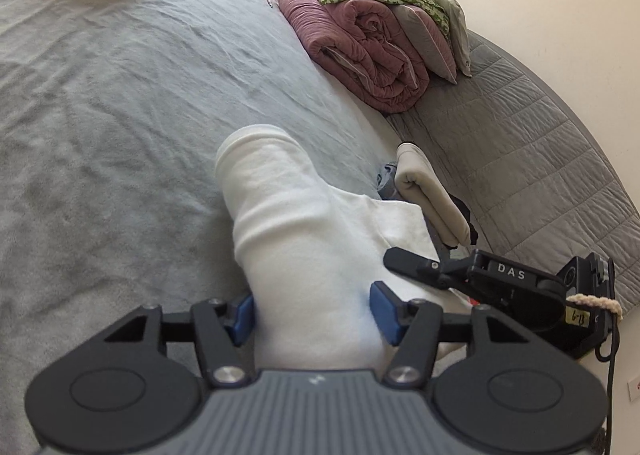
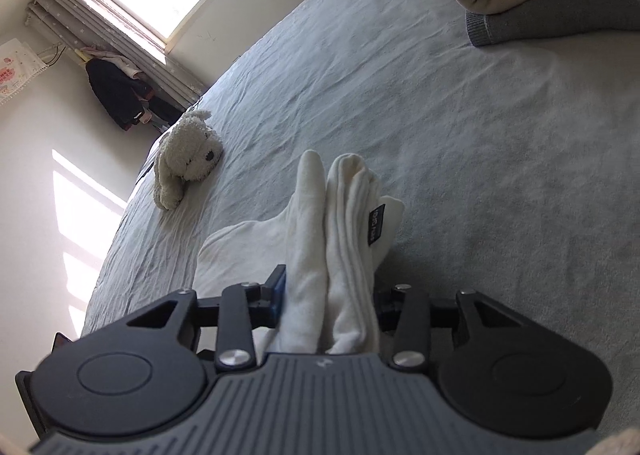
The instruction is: Fold clothes
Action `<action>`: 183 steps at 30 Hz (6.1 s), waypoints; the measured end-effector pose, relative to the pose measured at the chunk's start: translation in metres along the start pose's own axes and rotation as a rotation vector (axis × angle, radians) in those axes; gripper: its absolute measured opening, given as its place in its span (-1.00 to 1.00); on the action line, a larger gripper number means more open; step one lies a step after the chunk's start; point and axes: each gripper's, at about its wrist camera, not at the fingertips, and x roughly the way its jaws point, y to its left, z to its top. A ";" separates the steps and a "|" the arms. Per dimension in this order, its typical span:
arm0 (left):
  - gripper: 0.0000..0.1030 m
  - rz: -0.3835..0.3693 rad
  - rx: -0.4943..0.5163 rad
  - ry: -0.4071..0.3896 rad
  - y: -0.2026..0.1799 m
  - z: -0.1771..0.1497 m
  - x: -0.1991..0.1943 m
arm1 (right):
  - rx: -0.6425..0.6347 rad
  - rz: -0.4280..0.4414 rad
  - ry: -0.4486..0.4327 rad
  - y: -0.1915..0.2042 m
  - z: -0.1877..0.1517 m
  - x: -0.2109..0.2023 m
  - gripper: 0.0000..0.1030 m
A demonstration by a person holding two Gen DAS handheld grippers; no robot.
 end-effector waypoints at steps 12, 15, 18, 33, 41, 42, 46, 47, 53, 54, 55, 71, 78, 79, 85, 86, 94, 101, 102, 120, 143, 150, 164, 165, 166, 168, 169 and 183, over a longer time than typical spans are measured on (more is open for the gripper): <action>0.18 -0.075 -0.095 -0.013 0.023 0.006 0.007 | 0.079 0.098 0.053 -0.039 0.005 -0.009 0.11; 0.10 -0.073 -0.063 -0.027 0.020 0.003 0.011 | 0.141 0.161 0.100 -0.051 0.005 0.003 0.08; -0.05 -0.056 -0.062 -0.046 0.017 0.000 0.010 | 0.202 0.204 0.072 -0.057 -0.002 0.009 -0.28; -0.28 -0.004 0.042 -0.105 -0.059 0.069 0.001 | 0.220 0.221 -0.084 -0.015 0.022 -0.031 -0.30; -0.29 -0.035 0.117 -0.144 -0.111 0.125 0.053 | 0.126 0.202 -0.218 -0.013 0.090 -0.047 -0.30; -0.28 -0.043 0.130 -0.149 -0.117 0.131 0.062 | 0.115 0.200 -0.239 -0.016 0.098 -0.048 -0.30; -0.28 -0.081 0.180 -0.152 -0.144 0.154 0.103 | 0.066 0.188 -0.323 -0.032 0.129 -0.053 -0.30; -0.28 -0.091 0.196 -0.150 -0.151 0.159 0.114 | 0.054 0.184 -0.344 -0.036 0.137 -0.054 -0.30; -0.28 -0.195 0.249 -0.130 -0.190 0.171 0.183 | 0.007 0.164 -0.527 -0.075 0.174 -0.063 -0.30; -0.28 -0.216 0.259 -0.128 -0.198 0.170 0.194 | -0.003 0.160 -0.565 -0.083 0.177 -0.065 -0.30; -0.28 -0.231 0.278 -0.122 -0.207 0.169 0.206 | -0.014 0.155 -0.603 -0.090 0.180 -0.067 -0.30; -0.15 -0.234 0.306 0.016 -0.231 0.151 0.337 | 0.146 0.013 -0.651 -0.175 0.198 -0.071 -0.28; 0.11 -0.156 0.315 -0.102 -0.232 0.151 0.332 | 0.062 -0.085 -0.691 -0.174 0.194 -0.067 0.14; 0.14 -0.162 0.331 -0.133 -0.236 0.153 0.328 | 0.043 -0.096 -0.713 -0.172 0.194 -0.071 0.17; 0.01 -0.227 0.415 -0.187 -0.256 0.148 0.324 | -0.211 -0.158 -0.894 -0.144 0.181 -0.083 0.02; -0.01 -0.230 0.433 -0.182 -0.259 0.144 0.326 | -0.266 -0.163 -0.904 -0.138 0.179 -0.081 -0.08; -0.01 -0.216 0.527 -0.190 -0.258 0.119 0.341 | -0.503 -0.317 -0.743 -0.133 0.185 -0.047 -0.79; -0.06 -0.219 0.568 -0.226 -0.253 0.101 0.346 | -0.454 -0.362 -0.560 -0.155 0.194 -0.038 -0.84; -0.05 -0.212 0.576 -0.227 -0.254 0.101 0.346 | -0.450 -0.357 -0.563 -0.157 0.192 -0.038 -0.84; 0.58 -0.068 0.543 -0.256 -0.280 0.097 0.300 | -0.456 -0.239 -0.620 -0.139 0.187 -0.068 -0.01; 0.95 0.185 0.444 -0.140 -0.306 0.093 0.152 | -0.573 -0.433 -0.508 -0.049 0.152 -0.157 0.84; 0.97 0.237 0.418 -0.049 -0.305 0.084 0.114 | -0.555 -0.420 -0.431 -0.025 0.129 -0.172 0.98; 0.99 0.447 0.533 0.090 -0.290 0.034 0.071 | -0.355 -0.505 -0.361 0.006 0.071 -0.184 1.00; 0.99 0.451 0.535 0.095 -0.289 0.031 0.068 | -0.343 -0.509 -0.357 0.007 0.067 -0.184 1.00; 0.99 0.457 0.537 0.098 -0.288 0.028 0.065 | -0.332 -0.512 -0.353 0.008 0.063 -0.185 1.00; 0.99 0.471 0.552 0.089 -0.288 0.023 0.058 | -0.331 -0.512 -0.352 0.009 0.056 -0.187 1.00; 0.99 0.477 0.564 0.082 -0.289 0.020 0.054 | -0.331 -0.512 -0.353 0.010 0.052 -0.189 1.00; 0.99 0.510 0.643 0.084 -0.304 -0.007 0.015 | -0.271 -0.561 -0.390 0.020 0.010 -0.220 1.00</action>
